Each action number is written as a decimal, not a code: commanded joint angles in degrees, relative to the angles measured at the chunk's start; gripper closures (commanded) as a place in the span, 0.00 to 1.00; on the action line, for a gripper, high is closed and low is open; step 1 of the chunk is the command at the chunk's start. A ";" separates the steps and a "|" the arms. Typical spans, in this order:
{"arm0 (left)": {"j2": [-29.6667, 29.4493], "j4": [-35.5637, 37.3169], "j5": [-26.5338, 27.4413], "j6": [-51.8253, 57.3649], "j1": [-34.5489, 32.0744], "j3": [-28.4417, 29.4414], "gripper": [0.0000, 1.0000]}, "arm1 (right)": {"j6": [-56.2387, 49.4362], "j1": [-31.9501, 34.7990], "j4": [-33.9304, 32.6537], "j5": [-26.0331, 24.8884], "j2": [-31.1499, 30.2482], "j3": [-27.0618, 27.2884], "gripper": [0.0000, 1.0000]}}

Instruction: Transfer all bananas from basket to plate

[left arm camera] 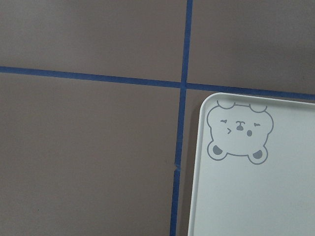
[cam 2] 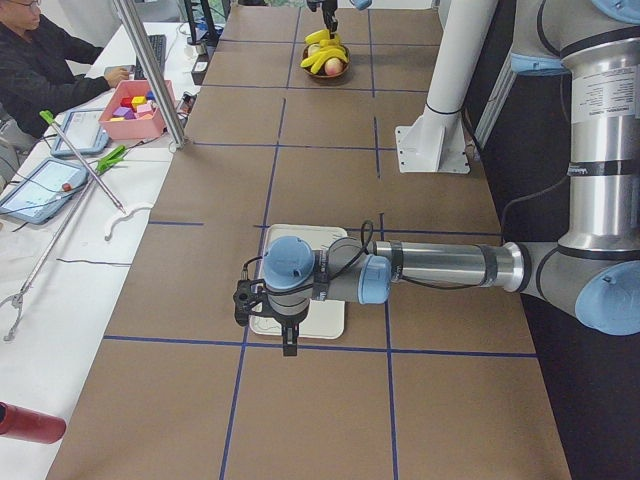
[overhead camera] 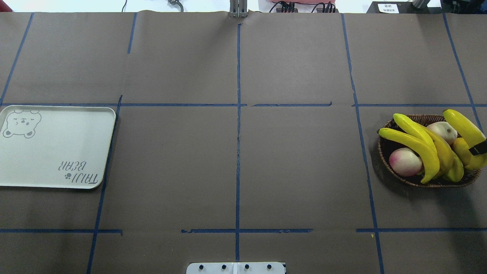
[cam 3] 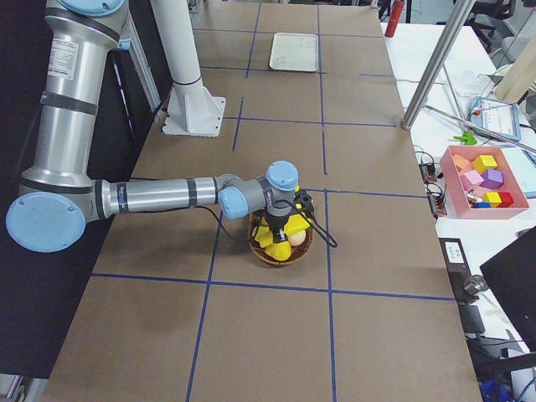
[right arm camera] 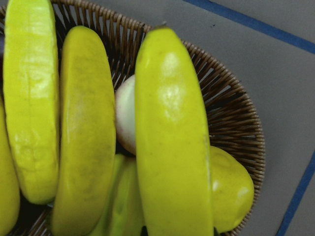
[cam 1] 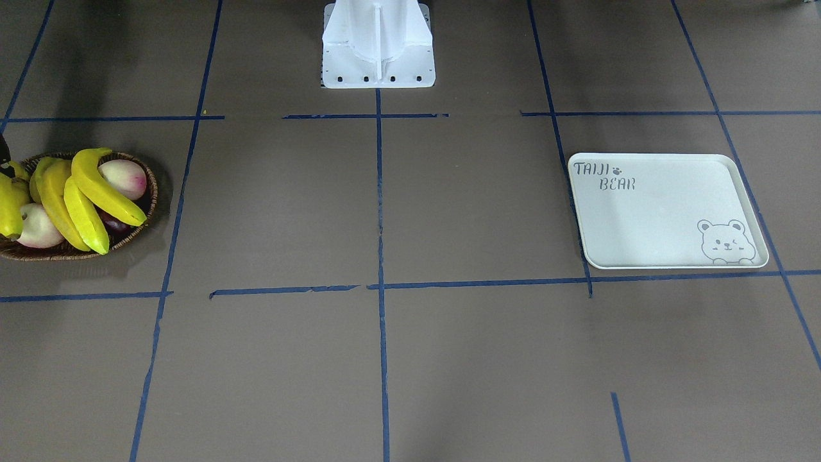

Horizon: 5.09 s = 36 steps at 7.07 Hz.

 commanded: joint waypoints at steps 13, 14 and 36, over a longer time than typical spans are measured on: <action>-8.34 -39.50 -14.15 -52.52 14.47 0.37 0.00 | 70.91 -30.10 13.75 -10.64 33.97 8.46 0.99; -8.70 -44.94 -13.54 -52.45 15.63 1.93 0.00 | 71.35 -34.33 14.24 -14.85 35.71 8.46 0.98; -35.07 -72.51 27.51 -108.44 59.77 3.09 1.00 | 77.32 -43.16 14.68 -23.07 42.67 6.08 0.00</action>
